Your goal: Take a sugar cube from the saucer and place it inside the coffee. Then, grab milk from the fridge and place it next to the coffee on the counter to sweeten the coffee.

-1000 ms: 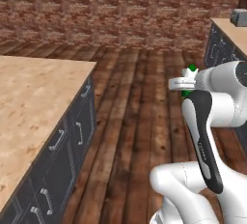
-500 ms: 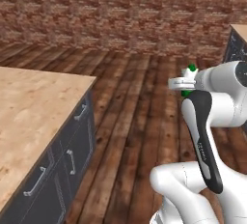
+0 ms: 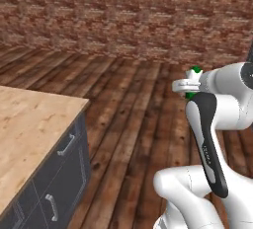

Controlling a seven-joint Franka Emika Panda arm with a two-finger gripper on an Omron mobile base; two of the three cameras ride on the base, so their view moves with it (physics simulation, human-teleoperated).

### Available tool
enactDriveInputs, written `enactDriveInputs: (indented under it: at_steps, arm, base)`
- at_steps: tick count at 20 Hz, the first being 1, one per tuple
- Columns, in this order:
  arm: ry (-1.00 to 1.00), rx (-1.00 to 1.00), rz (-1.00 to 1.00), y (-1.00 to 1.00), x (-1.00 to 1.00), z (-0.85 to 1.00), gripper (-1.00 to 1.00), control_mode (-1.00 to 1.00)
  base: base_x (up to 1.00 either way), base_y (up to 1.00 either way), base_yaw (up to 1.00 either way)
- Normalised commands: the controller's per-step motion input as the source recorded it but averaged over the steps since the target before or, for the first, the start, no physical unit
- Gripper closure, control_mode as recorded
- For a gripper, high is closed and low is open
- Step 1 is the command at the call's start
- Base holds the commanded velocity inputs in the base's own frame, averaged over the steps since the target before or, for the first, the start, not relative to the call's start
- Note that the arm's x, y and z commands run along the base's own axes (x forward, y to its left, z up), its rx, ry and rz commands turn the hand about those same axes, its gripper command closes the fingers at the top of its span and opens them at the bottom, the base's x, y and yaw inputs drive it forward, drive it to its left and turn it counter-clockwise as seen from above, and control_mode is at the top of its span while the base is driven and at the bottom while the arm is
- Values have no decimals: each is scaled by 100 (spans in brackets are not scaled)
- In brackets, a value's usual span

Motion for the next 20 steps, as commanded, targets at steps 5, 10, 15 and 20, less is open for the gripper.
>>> enactDriveInputs:
  at_steps: [5, 10, 15, 20]
  arm:
    - [0, 0, 0, 0, 0, 0, 100, 100]
    - [0, 0, 0, 0, 0, 0, 100, 100]
    - [0, 0, 0, 0, 0, 0, 100, 100]
    - [0, 0, 0, 0, 0, 0, 100, 100]
  base:
    - [100, -67, 13]
    - [100, -65, 13]
    - [100, -61, 21]
    - [100, -59, 39]
